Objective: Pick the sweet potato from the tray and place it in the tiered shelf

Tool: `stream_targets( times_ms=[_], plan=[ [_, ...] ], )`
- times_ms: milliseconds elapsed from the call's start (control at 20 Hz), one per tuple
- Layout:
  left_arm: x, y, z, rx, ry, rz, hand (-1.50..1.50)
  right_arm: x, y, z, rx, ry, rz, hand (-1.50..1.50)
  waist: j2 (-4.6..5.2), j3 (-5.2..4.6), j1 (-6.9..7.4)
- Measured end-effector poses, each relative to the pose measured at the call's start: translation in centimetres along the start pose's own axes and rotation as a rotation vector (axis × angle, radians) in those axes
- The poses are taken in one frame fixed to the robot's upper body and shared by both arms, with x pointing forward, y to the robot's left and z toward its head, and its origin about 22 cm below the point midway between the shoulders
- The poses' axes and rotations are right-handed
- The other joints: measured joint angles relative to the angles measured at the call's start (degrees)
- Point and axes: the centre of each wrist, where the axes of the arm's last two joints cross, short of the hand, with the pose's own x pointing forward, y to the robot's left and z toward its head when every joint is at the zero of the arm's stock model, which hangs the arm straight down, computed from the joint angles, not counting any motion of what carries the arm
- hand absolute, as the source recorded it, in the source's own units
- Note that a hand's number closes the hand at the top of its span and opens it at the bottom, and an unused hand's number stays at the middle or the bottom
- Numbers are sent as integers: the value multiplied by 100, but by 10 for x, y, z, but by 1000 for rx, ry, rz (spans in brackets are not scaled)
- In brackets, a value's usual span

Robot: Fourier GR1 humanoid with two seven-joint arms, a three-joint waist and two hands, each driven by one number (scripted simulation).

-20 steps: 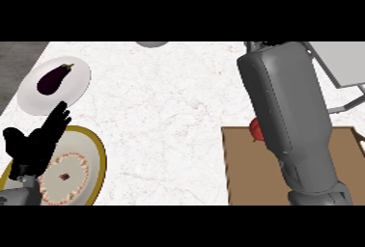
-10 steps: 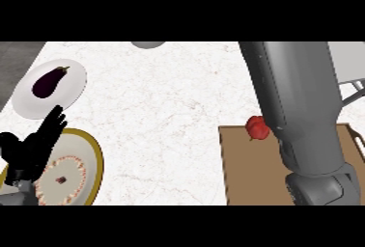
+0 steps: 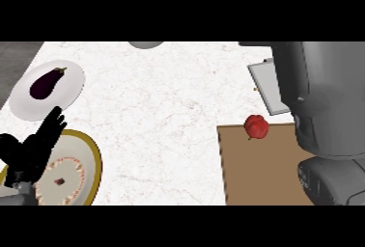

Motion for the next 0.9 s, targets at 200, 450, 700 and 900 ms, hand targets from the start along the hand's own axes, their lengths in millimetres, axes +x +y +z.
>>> stream_targets(
  times_ms=[200,450,700,900],
  plan=[
    [-1,1,2,0,-2,-2,0,-7,6,-26,-14,36,51,150,4,0,-18],
    [-2,4,1,11,-1,0,0,-18,17,-47,-18,71,114,150,-2,2,-63],
    [-3,6,2,11,-3,-1,0,-32,28,-71,-9,116,137,150,3,5,-57],
    [-2,5,2,15,-3,-2,0,-47,38,-85,6,153,122,150,-2,7,-66]
  ],
)
